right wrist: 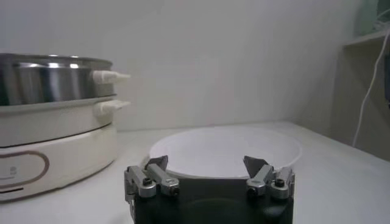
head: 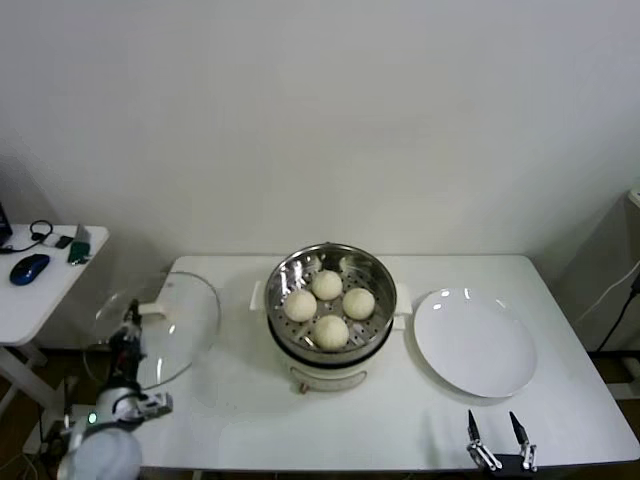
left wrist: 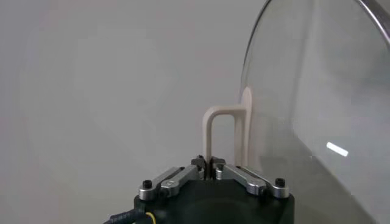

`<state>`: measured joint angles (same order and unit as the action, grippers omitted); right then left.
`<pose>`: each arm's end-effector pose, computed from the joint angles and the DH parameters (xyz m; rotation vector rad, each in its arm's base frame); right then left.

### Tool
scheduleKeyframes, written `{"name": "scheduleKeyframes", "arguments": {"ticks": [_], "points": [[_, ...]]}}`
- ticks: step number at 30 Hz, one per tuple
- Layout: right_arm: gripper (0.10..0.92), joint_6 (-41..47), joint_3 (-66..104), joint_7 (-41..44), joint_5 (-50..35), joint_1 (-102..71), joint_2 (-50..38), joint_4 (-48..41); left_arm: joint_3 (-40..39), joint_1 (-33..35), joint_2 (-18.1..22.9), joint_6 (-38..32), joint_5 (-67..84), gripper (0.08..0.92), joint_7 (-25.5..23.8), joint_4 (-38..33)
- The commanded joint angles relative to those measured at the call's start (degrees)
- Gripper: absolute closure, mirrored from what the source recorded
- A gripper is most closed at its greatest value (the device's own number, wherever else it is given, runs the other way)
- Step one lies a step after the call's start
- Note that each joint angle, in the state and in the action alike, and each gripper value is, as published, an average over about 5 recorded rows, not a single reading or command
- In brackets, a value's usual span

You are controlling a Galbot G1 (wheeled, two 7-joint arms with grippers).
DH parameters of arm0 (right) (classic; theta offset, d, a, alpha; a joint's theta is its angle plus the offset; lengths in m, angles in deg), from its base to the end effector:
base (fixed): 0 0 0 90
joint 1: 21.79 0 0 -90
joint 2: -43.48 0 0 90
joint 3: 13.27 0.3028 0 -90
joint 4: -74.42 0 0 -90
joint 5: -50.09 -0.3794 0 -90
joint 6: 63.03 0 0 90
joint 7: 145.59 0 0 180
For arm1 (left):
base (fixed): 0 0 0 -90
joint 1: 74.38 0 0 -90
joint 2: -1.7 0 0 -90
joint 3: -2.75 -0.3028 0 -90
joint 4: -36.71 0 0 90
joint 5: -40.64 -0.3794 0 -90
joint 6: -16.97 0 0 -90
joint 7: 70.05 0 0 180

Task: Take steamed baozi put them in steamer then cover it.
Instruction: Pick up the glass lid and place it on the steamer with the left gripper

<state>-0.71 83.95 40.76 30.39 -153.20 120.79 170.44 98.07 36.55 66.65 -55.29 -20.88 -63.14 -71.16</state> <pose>0.1179 -0.1040 -0.4322 -0.0460 -3.0397 -0.0741 0.2806 0.1092 -0.2729 0.3497 -2.1417 -2.0757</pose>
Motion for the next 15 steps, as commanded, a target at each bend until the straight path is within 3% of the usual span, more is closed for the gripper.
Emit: {"name": "scheduleKeyframes", "arguments": {"ticks": [1, 7, 15], "points": [[0.203, 0.8, 0.16, -0.95, 2.46, -0.23, 0.03, 1.23, -12.09, -13.34, -14.17, 18.5, 11.23, 0.858, -13.33, -14.66], [0.203, -0.83, -0.1, -0.21, 2.8, 0.21, 0.26, 1.45, -30.11, -24.93, -8.32, 24.41, 3.34, 0.858, -18.09, -14.72], [0.203, -2.49, -0.23, -0.11, 2.93, 2.06, 0.75, 0.15, -44.59, -29.44, 2.85, 26.79, -12.62, 0.858, -23.66, -12.12]]}}
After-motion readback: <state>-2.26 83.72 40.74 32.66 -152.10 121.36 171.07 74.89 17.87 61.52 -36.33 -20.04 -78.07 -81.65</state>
